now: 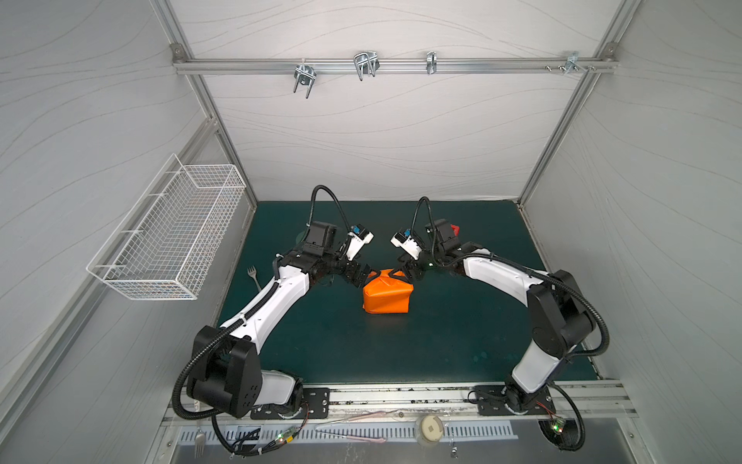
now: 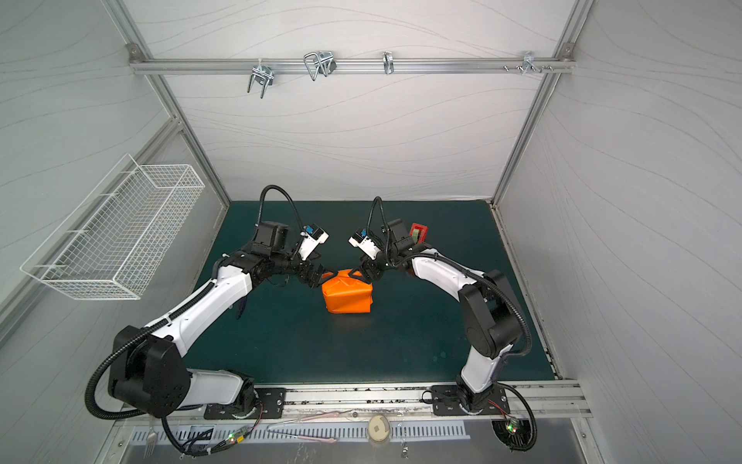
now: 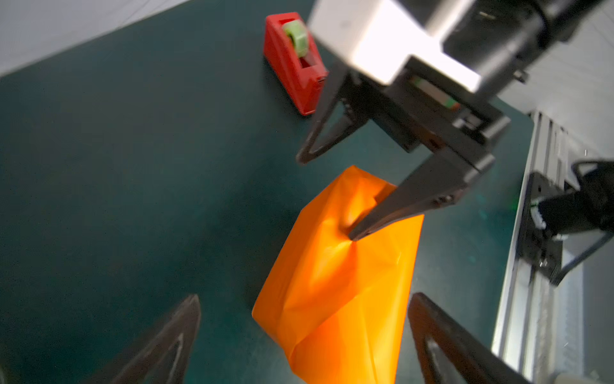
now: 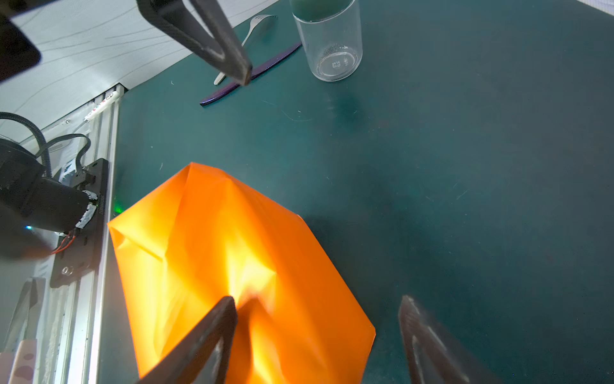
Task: Wrap a gift box in wrapping paper
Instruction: Fold the wrapping paper for the gift box.
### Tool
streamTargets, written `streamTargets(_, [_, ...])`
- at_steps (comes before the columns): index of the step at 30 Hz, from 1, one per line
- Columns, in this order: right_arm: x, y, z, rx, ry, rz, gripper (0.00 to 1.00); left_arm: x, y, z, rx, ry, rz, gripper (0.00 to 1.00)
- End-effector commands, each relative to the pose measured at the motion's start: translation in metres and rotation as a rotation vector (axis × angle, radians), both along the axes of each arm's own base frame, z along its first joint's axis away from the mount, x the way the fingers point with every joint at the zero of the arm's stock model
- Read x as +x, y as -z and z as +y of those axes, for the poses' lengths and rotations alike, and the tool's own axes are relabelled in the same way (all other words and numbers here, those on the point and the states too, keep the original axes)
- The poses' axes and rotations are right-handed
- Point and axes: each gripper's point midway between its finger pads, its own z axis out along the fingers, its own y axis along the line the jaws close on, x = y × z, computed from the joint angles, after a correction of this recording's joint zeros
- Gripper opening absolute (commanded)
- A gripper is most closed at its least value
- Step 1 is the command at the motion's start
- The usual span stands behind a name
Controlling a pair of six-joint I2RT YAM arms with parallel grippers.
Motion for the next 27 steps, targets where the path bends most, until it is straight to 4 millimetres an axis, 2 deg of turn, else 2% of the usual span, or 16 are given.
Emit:
streamTargets(1, [-0.014,0.016,-0.004,-0.066,-0.021,0.012,0.78,0.006,-0.003,0.01,-0.08,-0.258,0.243,1.0])
streamTargets(6, [-0.015,0.015,-0.005,-0.066,-0.021,-0.005,0.78,0.005,0.004,-0.007,-0.181,-0.294,0.415,1.0])
streamTargets(11, [-0.014,0.015,-0.004,-0.063,-0.018,-0.006,0.78,0.013,0.033,-0.009,-0.165,-0.334,0.488,1.0])
streamTargets(19, [-0.012,0.014,-0.003,-0.064,-0.01,-0.004,0.77,0.003,0.076,-0.009,-0.136,-0.35,0.592,0.97])
streamTargets(23, [-0.008,0.001,-0.002,-0.05,-0.005,-0.011,0.78,-0.004,0.096,-0.007,-0.111,-0.357,0.626,0.96])
streamTargets(27, [-0.001,-0.028,-0.009,0.031,0.011,0.053,0.8,-0.006,0.103,-0.004,-0.106,-0.362,0.623,0.97])
